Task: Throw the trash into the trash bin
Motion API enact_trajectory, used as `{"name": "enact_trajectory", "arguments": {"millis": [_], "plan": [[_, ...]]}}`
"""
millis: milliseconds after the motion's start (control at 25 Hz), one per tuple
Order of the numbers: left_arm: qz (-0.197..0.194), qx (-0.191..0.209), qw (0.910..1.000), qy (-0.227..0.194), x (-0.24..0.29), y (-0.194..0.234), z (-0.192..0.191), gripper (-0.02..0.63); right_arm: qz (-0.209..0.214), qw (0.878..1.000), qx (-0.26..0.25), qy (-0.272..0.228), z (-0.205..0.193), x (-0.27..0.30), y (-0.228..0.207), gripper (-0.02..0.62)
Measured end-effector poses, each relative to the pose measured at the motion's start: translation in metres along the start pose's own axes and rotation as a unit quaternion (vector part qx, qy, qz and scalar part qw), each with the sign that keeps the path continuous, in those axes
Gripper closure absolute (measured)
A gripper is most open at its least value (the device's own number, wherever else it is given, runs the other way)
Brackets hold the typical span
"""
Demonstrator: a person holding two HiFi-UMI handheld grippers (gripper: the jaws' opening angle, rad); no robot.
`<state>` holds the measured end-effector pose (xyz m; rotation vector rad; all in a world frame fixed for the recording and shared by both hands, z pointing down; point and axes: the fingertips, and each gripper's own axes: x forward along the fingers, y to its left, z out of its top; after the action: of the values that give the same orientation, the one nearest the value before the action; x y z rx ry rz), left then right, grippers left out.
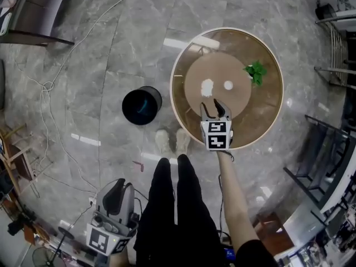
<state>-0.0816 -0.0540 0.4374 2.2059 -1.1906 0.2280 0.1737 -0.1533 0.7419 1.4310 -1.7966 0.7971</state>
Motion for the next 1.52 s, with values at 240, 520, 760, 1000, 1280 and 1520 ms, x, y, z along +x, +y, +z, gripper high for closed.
{"name": "enact_trajectory", "arguments": {"millis": [240, 520, 760, 1000, 1280, 1520], "plan": [[0.022, -0.028, 0.999, 0.026, 0.0, 0.019, -0.028, 0.541, -0.015, 0.999, 0.005, 0.031, -0.023, 0.053, -0.011, 0.399], [0.028, -0.036, 0.9984, 0.033, 0.001, 0.023, -0.038, 0.541, -0.017, 0.997, 0.029, 0.065, -0.034, 0.082, -0.023, 0.428], [0.04, -0.042, 0.9978, 0.031, -0.005, 0.03, -0.04, 0.542, -0.043, 0.997, -0.015, 0.067, -0.029, 0.081, -0.025, 0.561], [0.05, -0.048, 0.9973, 0.023, -0.011, 0.035, -0.041, 0.542, -0.03, 0.997, -0.043, 0.054, -0.017, 0.073, -0.005, 0.571], [0.069, -0.063, 0.9956, 0.006, -0.022, 0.042, -0.039, 0.543, 0.016, 0.994, -0.095, 0.046, -0.003, 0.074, 0.05, 0.572], [0.107, -0.081, 0.9909, -0.012, -0.054, 0.064, -0.044, 0.541, 0.07, 0.979, -0.184, 0.048, 0.003, 0.084, 0.129, 0.572]]}}
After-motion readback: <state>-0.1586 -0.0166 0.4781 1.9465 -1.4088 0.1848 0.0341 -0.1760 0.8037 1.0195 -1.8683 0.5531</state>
